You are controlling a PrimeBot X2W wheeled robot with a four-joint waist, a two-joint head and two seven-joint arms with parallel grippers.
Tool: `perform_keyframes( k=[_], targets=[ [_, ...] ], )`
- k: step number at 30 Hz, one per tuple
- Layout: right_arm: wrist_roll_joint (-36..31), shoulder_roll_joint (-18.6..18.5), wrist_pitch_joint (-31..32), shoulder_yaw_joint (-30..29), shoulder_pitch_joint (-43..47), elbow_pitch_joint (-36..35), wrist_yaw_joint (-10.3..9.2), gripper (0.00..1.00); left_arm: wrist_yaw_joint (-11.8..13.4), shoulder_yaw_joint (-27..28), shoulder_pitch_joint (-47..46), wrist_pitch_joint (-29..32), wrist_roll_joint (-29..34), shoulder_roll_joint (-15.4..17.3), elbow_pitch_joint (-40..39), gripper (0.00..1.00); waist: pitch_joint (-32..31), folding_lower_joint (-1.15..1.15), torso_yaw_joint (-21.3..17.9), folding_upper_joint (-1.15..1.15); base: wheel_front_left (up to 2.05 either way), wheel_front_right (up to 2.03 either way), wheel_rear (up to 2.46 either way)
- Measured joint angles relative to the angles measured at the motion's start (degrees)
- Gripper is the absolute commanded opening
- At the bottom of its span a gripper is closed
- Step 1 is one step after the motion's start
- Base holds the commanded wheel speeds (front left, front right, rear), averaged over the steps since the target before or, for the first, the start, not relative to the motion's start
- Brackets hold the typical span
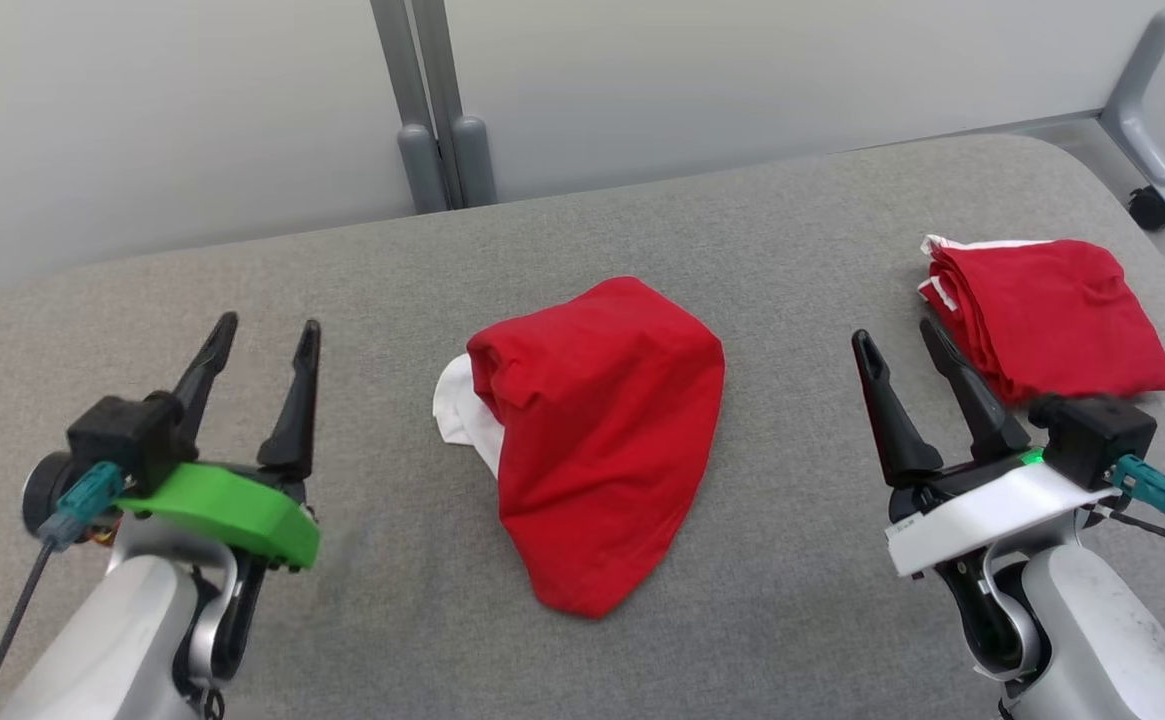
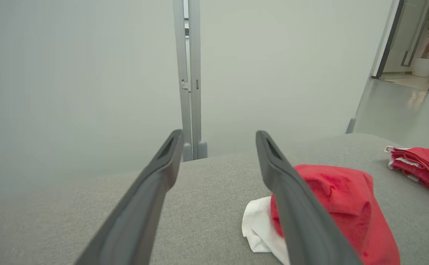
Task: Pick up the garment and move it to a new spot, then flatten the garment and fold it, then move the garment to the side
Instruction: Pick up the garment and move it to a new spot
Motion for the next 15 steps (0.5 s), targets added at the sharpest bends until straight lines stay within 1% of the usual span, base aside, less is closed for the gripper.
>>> perform_keyframes(
  k=[2, 5, 7, 9, 11, 12, 15],
  targets=[
    [0.3, 0.0, 0.0, -0.1, 0.5, -0.3, 0.00, 1.00, 2.4, 2.8, 3.7, -0.5, 0.1, 1.3, -2.9, 1.00, -0.6, 0.00, 0.6, 0.00, 0.00, 0.00, 0.00],
    [0.0, 0.0, 0.0, -0.8, 1.8, -0.5, 0.00, 1.00, 4.6, 6.9, 9.5, -0.6, 0.1, 2.5, -6.0, 1.00, -1.4, 0.00, 1.2, 0.00, 0.00, 0.00, 0.00],
    [-0.9, 0.4, 0.0, -2.1, 2.6, -1.0, 0.00, 1.00, 5.8, 10.2, 13.2, -0.7, 1.0, 2.4, -8.5, 1.00, -1.8, 0.00, 1.4, 0.00, 0.00, 0.00, 0.00],
    [-2.2, 0.8, 0.0, -3.1, 4.0, -1.4, 0.00, 1.00, 6.8, 13.7, 17.2, -0.8, 2.2, 1.3, -11.3, 1.00, -2.0, 0.00, 1.5, 0.00, 0.00, 0.00, 0.00],
    [-3.0, 1.0, 0.0, -3.2, 5.5, -1.2, 0.00, 1.00, 7.1, 16.4, 21.0, -0.8, 3.8, -0.4, -12.8, 1.00, -2.0, 0.00, 1.6, 0.00, 0.00, 0.00, 0.00],
    [-3.5, 1.3, 0.0, -3.4, 6.8, -0.9, 0.00, 1.00, 6.7, 19.9, 24.8, -0.8, 5.3, -3.5, -14.5, 1.00, -1.6, 0.00, 1.6, 0.00, 0.00, 0.00, 0.00],
    [-3.7, 1.3, 0.0, -3.6, 6.9, -0.9, 0.00, 1.00, 4.8, 20.9, 26.7, -0.8, 7.2, -6.0, -15.0, 1.00, -1.3, 0.00, 1.7, 0.00, 0.00, 0.00, 0.00]
  ],
)
